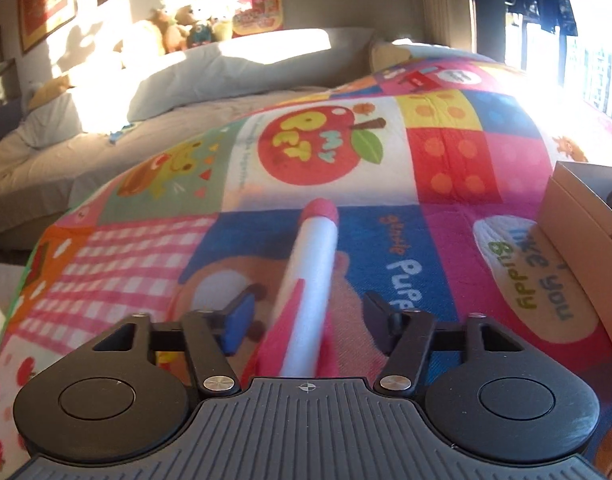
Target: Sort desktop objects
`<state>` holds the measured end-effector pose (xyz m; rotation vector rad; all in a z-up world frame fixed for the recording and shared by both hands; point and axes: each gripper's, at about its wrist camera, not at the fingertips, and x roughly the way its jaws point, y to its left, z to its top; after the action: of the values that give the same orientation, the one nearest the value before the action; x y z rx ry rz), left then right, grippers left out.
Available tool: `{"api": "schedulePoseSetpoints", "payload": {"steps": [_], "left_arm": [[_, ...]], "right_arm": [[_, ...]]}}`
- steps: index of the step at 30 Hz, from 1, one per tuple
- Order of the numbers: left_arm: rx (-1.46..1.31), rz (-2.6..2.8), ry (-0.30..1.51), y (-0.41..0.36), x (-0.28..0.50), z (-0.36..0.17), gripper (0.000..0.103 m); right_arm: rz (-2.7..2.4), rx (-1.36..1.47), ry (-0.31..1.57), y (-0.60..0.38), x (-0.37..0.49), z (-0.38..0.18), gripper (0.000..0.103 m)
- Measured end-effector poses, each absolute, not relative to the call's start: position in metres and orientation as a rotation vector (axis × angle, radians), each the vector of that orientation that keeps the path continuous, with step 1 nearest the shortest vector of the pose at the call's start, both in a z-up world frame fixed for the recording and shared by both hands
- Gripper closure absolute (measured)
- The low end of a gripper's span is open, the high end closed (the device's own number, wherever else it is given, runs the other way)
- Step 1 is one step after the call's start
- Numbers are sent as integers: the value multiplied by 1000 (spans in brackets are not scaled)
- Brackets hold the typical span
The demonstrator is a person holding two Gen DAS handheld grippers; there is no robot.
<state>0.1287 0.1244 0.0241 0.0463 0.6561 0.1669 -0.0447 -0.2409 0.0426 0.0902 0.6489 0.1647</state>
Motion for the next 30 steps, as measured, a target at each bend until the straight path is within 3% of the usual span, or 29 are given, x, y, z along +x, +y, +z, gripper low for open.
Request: {"api": "schedulePoseSetpoints", "payload": {"steps": [2,3,15,21,26,30], "left_arm": [[64,168,673,119,131,20,63],[79,164,683,116,130,18,67],[13,-93,609,58,22,59,67],[34,-211,647,21,-31,44,66],[-29,-254,693,14,-35,23,35],[-29,-245,681,14,-32,17,18]], "right_arm": [[134,102,648,-244,-42,34,0],[129,116,640,-248,-42,31,0],[141,265,626,-266,-40,16,0],[137,272,625,-265,-41,15,0],[160,318,641,-271,-37,11,0],[186,382,666,-280,-33,7,0]]}}
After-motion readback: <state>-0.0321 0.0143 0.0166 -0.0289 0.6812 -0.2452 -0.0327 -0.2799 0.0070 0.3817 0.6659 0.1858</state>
